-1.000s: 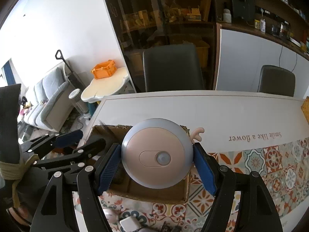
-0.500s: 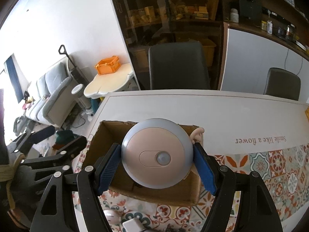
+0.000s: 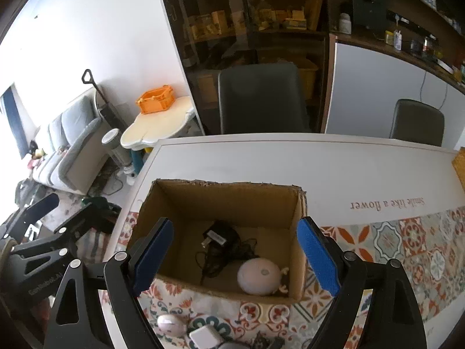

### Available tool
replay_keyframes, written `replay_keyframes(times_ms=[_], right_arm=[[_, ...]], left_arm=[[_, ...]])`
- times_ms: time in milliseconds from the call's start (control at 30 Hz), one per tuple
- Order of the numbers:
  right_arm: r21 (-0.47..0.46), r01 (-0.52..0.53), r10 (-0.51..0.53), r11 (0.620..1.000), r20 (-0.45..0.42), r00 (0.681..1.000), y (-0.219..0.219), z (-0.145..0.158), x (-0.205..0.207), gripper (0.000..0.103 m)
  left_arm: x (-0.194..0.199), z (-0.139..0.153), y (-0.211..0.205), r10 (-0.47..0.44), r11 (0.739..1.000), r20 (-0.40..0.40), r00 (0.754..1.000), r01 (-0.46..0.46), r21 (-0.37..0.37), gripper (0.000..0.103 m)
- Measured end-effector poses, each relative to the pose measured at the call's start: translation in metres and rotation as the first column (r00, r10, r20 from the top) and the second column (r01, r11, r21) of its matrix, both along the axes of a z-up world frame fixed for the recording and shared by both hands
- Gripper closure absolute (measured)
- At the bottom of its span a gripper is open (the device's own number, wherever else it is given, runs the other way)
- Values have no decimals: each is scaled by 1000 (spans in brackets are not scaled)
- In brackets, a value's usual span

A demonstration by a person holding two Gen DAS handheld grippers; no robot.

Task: Organize rigid objects
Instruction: 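Open both tools to drop the adapter and night light into the box, then withdraw both tools from the box back toward the remaining items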

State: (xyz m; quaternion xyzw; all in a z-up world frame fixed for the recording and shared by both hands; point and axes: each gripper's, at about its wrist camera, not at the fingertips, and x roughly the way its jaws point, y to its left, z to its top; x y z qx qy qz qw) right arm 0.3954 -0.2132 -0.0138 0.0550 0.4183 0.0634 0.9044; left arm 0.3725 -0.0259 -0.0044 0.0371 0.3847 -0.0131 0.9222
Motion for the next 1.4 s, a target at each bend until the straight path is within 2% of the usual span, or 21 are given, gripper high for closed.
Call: replay_keyframes(times_ms=[133, 200, 300, 467, 600, 933, 1267, 1400], right_arm=[[-19, 18, -18, 1000, 27, 999, 2, 8, -18, 16], [-24, 22, -21, 999, 42, 999, 2, 13, -28, 16], [-22, 29, -27, 999, 66, 997, 2, 20, -45, 16], [-27, 32, -29, 999, 98, 995, 1, 28, -74, 16], [-25, 30, -27, 999, 109, 994, 2, 28, -95, 16], [-35, 45, -42, 998, 70, 997, 0, 10, -125, 16], [-38, 22, -22, 999, -14, 1000, 1, -24, -144, 16], [-35, 13, -15, 999, -61, 998, 2, -41, -151, 16]], left_arm=[[-22, 8, 1, -12, 1000, 32, 999, 12, -16, 13], [-31, 12, 2, -18, 1000, 47, 999, 19, -24, 9], [-49, 17, 4, -21, 999, 71, 997, 24, -36, 8], [-75, 14, 6, -25, 998, 76, 997, 28, -48, 7], [-94, 8, 8, -27, 998, 70, 997, 31, -55, 3], [-125, -16, 10, 2, 1000, 22, 1000, -1, -25, 2], [-145, -52, 12, 6, 1000, -65, 998, -6, -2, 2], [-150, -65, 14, 9, 1000, -111, 994, -11, -17, 2]])
